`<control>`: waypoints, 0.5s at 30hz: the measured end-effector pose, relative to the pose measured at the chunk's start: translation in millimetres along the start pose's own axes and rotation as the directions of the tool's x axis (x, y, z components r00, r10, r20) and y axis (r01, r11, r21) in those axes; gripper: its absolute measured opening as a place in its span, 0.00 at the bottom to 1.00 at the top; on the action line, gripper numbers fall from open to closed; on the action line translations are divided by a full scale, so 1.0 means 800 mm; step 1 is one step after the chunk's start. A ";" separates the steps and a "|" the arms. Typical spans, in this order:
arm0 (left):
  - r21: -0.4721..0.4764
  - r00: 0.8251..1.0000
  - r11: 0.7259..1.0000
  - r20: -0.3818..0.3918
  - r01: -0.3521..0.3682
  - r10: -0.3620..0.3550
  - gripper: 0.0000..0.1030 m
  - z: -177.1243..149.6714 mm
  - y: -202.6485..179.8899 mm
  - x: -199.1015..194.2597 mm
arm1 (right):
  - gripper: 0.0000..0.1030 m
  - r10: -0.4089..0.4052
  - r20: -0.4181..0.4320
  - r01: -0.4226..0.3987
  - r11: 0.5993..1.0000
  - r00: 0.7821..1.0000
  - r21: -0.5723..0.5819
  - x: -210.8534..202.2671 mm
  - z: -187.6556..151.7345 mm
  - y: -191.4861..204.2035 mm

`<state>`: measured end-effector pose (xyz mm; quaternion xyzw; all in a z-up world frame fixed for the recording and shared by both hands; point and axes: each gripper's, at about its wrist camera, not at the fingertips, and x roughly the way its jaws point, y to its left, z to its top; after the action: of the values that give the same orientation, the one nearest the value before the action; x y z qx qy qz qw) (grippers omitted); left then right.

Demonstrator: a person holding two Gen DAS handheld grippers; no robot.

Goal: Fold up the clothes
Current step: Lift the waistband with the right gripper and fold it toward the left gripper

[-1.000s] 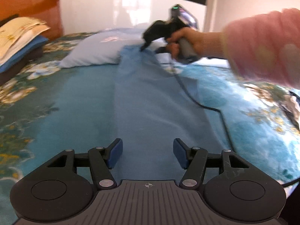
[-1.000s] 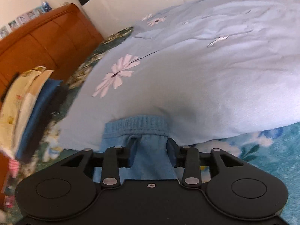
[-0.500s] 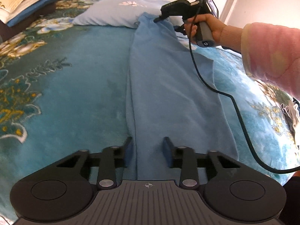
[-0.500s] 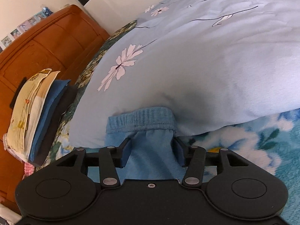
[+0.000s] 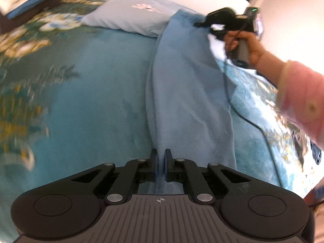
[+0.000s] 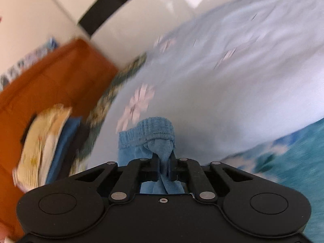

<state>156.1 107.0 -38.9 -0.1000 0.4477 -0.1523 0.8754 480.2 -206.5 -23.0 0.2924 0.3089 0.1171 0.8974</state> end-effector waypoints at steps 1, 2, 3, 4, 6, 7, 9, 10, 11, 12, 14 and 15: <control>0.027 1.000 1.000 -0.012 0.008 -0.007 0.04 0.016 0.005 0.005 | 0.08 -0.017 0.042 0.017 1.000 0.999 0.011 -0.016 0.007 -0.006; 0.050 0.999 0.998 -0.026 0.022 -0.021 0.04 0.034 0.009 0.013 | 0.08 -0.047 0.078 0.045 0.999 0.996 0.025 -0.030 0.016 -0.016; 0.071 0.999 0.997 -0.041 0.039 -0.036 0.04 0.051 0.012 0.021 | 0.08 -0.078 0.114 0.074 0.996 0.990 0.040 -0.045 0.025 -0.026; 0.092 0.997 0.994 -0.056 0.056 -0.051 0.04 0.069 0.015 0.030 | 0.08 -0.112 0.152 0.105 0.993 0.982 0.058 -0.061 0.037 -0.040; 0.114 0.990 0.986 -0.092 0.120 -0.110 0.05 0.108 0.013 0.056 | 0.08 -0.164 0.192 0.151 0.985 0.968 0.083 -0.081 0.055 -0.065; 0.132 0.989 0.984 -0.102 0.124 -0.111 0.05 0.122 0.009 0.069 | 0.08 -0.199 0.201 0.184 0.979 0.959 0.090 -0.088 0.065 -0.075; 0.208 0.990 0.972 -0.109 0.107 -0.086 0.05 0.143 -0.012 0.092 | 0.08 -0.263 0.219 0.245 0.964 0.940 0.103 -0.102 0.084 -0.096; 0.248 0.991 0.964 -0.112 0.098 -0.072 0.05 0.152 -0.023 0.104 | 0.08 -0.271 0.227 0.255 0.962 0.935 0.101 -0.107 0.094 -0.104; 0.267 0.990 0.958 -0.122 0.101 -0.070 0.05 0.160 -0.031 0.116 | 0.08 -0.277 0.241 0.262 0.961 0.930 0.092 -0.109 0.102 -0.108; 0.280 0.988 0.954 -0.135 0.107 -0.071 0.05 0.168 -0.038 0.127 | 0.08 -0.284 0.254 0.272 0.959 0.924 0.083 -0.112 0.110 -0.111; 0.295 0.985 0.949 -0.157 0.115 -0.071 0.06 0.180 -0.050 0.150 | 0.08 -0.310 0.275 0.300 0.951 0.910 0.077 -0.115 0.126 -0.120; 0.297 0.984 0.948 -0.166 0.117 -0.070 0.07 0.184 -0.052 0.159 | 0.08 -0.320 0.282 0.306 0.948 0.905 0.091 -0.115 0.132 -0.128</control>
<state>338.9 28.4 -36.9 0.0274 0.4793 -0.2683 0.8352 476.9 -372.0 27.9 0.2730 0.2179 -0.0799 0.9336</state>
